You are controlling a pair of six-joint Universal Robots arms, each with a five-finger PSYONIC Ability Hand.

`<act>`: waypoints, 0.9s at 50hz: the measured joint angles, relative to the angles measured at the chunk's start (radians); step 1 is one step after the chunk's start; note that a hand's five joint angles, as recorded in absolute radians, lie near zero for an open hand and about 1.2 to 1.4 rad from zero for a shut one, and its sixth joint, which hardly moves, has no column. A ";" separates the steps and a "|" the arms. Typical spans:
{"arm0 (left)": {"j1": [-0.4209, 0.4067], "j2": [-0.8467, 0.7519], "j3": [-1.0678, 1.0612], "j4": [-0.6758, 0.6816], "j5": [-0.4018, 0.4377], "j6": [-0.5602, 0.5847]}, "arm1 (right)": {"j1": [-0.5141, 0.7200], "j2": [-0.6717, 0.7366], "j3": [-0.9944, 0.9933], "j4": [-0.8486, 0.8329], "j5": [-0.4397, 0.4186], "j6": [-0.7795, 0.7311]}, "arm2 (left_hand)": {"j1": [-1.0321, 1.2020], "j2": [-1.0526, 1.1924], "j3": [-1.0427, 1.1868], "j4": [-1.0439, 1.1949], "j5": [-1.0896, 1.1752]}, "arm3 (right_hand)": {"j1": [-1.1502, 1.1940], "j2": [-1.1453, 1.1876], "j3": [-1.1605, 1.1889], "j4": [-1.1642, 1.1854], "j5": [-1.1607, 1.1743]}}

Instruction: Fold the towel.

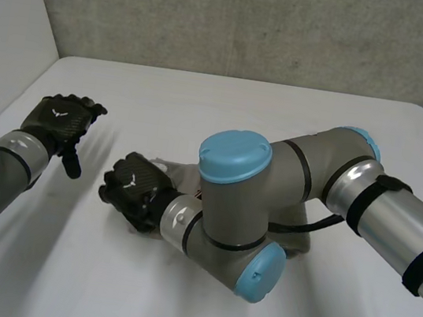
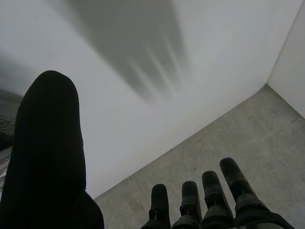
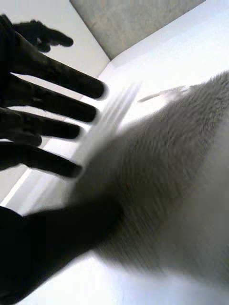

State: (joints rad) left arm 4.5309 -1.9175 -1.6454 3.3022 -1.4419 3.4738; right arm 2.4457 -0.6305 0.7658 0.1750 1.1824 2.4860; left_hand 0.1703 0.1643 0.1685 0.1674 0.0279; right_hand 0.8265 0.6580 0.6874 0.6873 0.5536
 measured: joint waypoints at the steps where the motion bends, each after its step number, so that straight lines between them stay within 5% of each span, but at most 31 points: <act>1: -0.002 0.000 -0.001 0.000 0.000 0.000 | -0.002 -0.007 -0.001 0.002 0.005 0.011 | 0.000 0.000 0.000 0.000 0.000 | -0.174 -0.173 -0.172 -0.171 -0.164; 3: -0.004 0.001 -0.001 0.001 0.000 -0.001 | -0.004 -0.013 0.000 0.004 0.008 0.020 | 0.000 0.000 0.000 0.000 0.000 | -0.174 -0.173 -0.172 -0.171 -0.164; 4: -0.004 0.001 -0.001 0.001 0.000 -0.001 | -0.008 -0.027 0.005 0.008 0.013 0.037 | 0.000 0.000 0.000 0.000 0.000 | -0.533 -0.390 -0.419 -0.417 -0.442; 7: -0.014 0.006 -0.001 0.003 0.000 -0.003 | -0.042 -0.109 0.048 0.021 0.035 0.128 | 0.000 0.000 0.000 0.000 0.000 | -0.609 -0.461 -0.487 -0.482 -0.503; 15: -0.081 0.014 0.012 0.005 0.000 -0.038 | -0.230 -0.342 0.292 0.021 0.079 0.287 | 0.000 0.000 0.000 0.000 0.000 | -0.640 -0.485 -0.518 -0.510 -0.531; 25: -0.180 -0.043 0.048 0.005 -0.005 -0.118 | -0.503 -0.547 0.772 -0.111 0.076 0.241 | 0.000 0.000 0.000 0.000 0.000 | -0.600 -0.463 -0.490 -0.496 -0.530; 36: -0.227 -0.092 0.071 0.003 -0.013 -0.126 | -0.585 -0.569 1.032 -0.302 0.060 0.187 | 0.000 0.000 0.000 0.000 0.000 | -0.175 -0.100 -0.128 -0.128 -0.175; 45: -0.219 -0.045 0.050 -0.003 -0.014 -0.131 | -0.604 -0.560 1.061 -0.384 0.022 0.196 | 0.000 0.000 0.000 0.000 0.000 | 0.497 0.506 0.480 0.480 0.427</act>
State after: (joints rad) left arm 4.3116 -1.9628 -1.5959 3.2992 -1.4560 3.3431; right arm 1.8418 -1.1904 1.8273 -0.2086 1.2044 2.6820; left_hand 0.1703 0.1643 0.1685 0.1675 0.0280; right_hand 1.3231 1.1635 1.1675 1.1675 0.9806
